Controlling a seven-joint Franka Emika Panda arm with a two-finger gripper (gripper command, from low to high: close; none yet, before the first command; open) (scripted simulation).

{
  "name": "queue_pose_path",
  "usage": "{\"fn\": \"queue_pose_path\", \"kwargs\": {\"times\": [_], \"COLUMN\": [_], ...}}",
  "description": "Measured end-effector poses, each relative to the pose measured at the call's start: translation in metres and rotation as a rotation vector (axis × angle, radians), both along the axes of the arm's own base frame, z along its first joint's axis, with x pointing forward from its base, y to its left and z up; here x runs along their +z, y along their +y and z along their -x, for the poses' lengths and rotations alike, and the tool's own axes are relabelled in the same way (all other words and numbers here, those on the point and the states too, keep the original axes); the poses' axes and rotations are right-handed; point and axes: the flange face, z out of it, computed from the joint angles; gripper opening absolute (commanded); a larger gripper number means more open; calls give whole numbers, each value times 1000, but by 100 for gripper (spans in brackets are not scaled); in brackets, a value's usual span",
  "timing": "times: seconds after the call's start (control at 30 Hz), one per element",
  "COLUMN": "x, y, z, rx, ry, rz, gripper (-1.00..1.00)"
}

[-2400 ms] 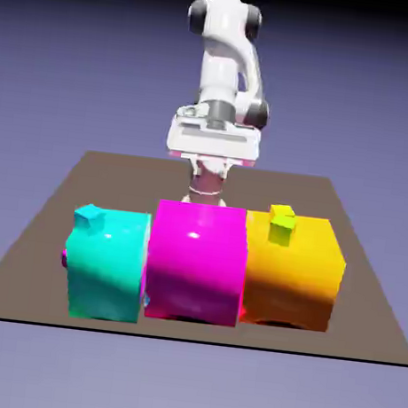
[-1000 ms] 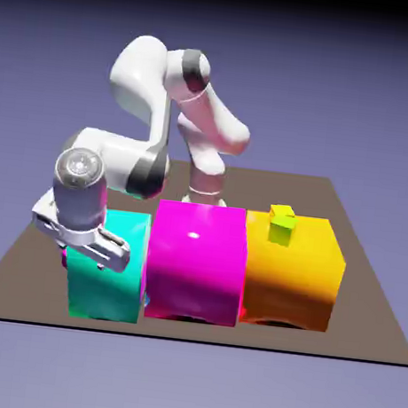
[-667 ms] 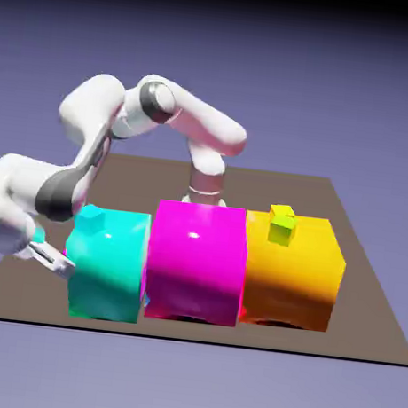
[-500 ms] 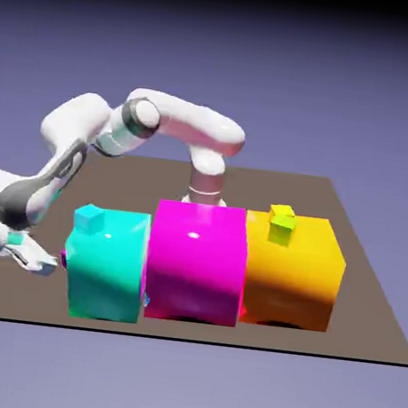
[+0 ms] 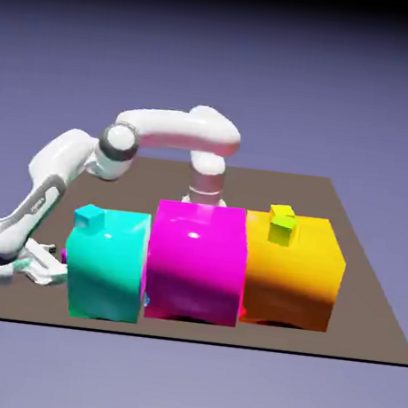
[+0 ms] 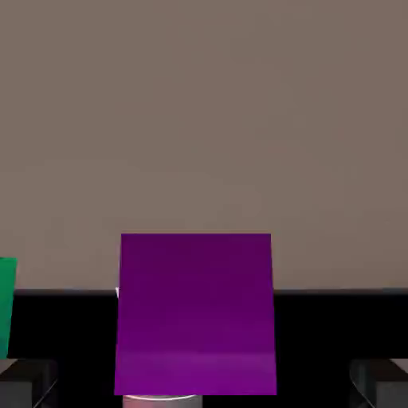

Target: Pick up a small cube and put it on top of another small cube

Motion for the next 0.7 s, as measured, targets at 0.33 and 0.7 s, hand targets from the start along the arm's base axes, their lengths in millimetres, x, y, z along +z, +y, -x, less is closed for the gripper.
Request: {"fn": "queue_pose_path", "kwargs": {"times": [0.33, 0.7], "x": [-11, 14], "y": [17, -10], "z": [17, -13], "rx": [-3, -3], "ry": [-1, -1], "rz": [0, 0], "gripper": [-100, -100]}}
